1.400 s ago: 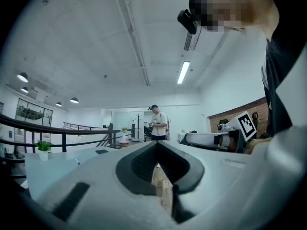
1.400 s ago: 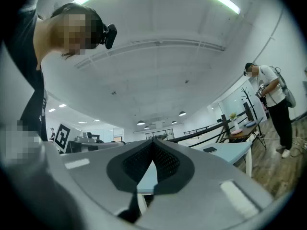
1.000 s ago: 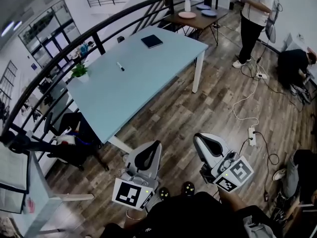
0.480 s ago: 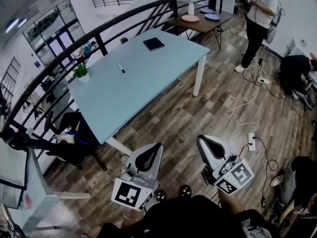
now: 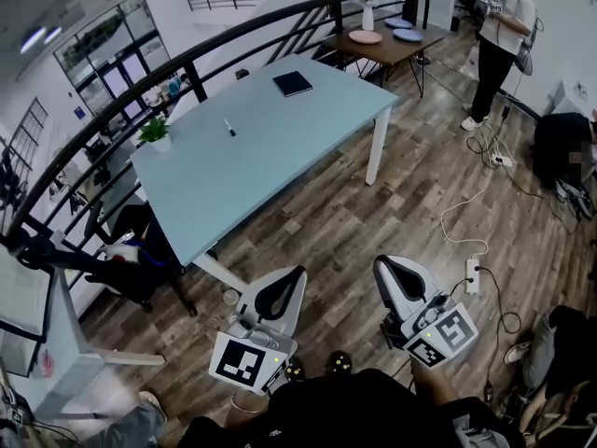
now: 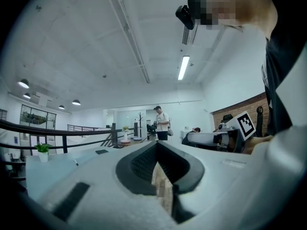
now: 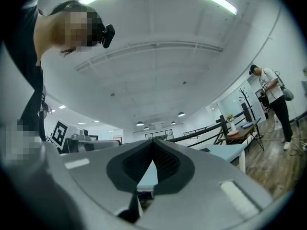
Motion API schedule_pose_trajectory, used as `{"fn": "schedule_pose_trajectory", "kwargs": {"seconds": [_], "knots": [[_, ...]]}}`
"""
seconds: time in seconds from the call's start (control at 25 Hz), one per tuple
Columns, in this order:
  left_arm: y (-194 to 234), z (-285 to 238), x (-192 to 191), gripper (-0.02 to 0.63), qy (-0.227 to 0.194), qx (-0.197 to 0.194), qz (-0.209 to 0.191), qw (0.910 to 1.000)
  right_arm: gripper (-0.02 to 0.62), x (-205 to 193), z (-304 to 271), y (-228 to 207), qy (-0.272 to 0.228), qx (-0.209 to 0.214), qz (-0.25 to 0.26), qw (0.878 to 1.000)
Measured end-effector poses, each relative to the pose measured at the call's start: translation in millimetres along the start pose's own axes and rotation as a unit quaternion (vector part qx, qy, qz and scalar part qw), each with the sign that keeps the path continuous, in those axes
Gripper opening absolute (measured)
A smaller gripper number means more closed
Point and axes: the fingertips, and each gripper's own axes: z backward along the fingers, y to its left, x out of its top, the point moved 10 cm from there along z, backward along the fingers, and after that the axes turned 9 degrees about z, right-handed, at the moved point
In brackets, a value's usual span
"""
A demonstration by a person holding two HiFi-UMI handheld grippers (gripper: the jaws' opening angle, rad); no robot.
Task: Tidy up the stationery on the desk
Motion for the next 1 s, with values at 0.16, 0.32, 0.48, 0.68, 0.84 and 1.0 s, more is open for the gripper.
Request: {"fn": "schedule_pose_trajectory", "kwargs": {"seconds": [0.16, 0.32, 0.48, 0.68, 0.84, 1.0], "knots": [[-11.9, -7.7, -2.5, -0.009, 0.003, 0.009, -0.006, 0.9999, 0.008, -0.2, 9.4, -13.3, 0.001, 0.007, -0.001, 1.0], [-22.2, -16.6, -6.6, -0.009, 0.009, 0.013, -0.009, 0.9998, 0.008, -2.3, 19.3, -23.9, 0.004, 0.009, -0.003, 1.0], [-29.2, -22.3, -7.3, -0.009, 0.011, 0.013, -0.007, 0.9998, 0.008, -3.0, 28.4, -30.1, 0.007, 0.007, -0.006, 1.0], [-34.0, -27.7, -7.0, -0.009, 0.014, 0.008, -0.021, 0.9997, 0.006, -3.9, 36.5, -37.4, 0.005, -0.006, -0.008, 1.0], [-34.8, -30.8, -9.4, -0.009, 0.017, 0.004, -0.022, 0.9996, 0.007, -5.5, 39.5, -39.7, 0.007, -0.013, -0.005, 1.0], [-28.6, -38.2, -13.4, -0.009, 0.022, 0.002, -0.021, 0.9995, 0.007, -7.0, 38.0, -45.5, 0.008, -0.02, 0.0, 1.0]]}}
